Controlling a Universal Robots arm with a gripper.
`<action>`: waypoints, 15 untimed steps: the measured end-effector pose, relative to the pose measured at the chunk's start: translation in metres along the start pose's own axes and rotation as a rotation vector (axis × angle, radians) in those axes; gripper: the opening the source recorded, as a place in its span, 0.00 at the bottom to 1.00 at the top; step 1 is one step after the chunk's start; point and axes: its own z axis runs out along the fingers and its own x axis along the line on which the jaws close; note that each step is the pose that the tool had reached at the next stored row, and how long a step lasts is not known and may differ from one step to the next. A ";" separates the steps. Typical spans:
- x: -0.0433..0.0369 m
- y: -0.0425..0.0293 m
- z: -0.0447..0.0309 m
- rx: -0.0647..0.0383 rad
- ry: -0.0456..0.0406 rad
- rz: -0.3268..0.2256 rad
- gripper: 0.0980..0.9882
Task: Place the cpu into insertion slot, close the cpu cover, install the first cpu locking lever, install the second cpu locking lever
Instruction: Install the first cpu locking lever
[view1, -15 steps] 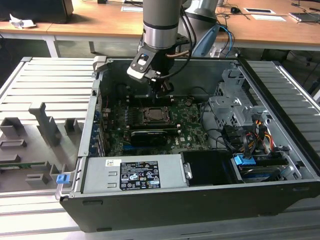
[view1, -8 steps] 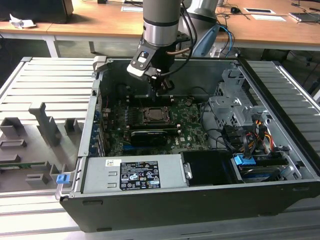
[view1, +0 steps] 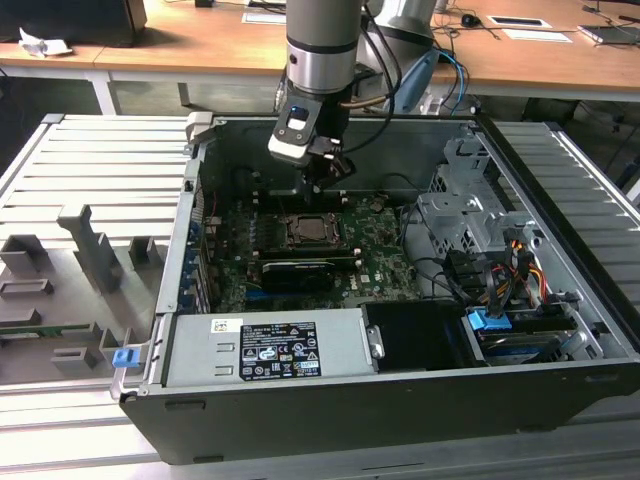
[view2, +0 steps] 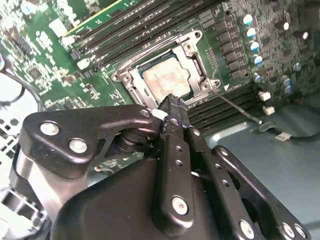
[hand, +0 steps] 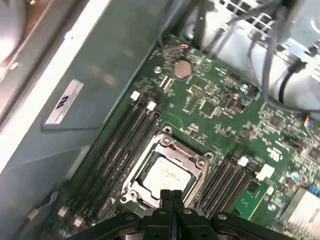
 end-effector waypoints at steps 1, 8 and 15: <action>0.0000 0.0000 0.0000 0.000 0.0009 -0.035 0.01; 0.0003 -0.0005 0.0002 0.000 0.0050 -0.190 0.01; 0.0003 -0.0005 0.0003 0.000 0.0078 -0.296 0.01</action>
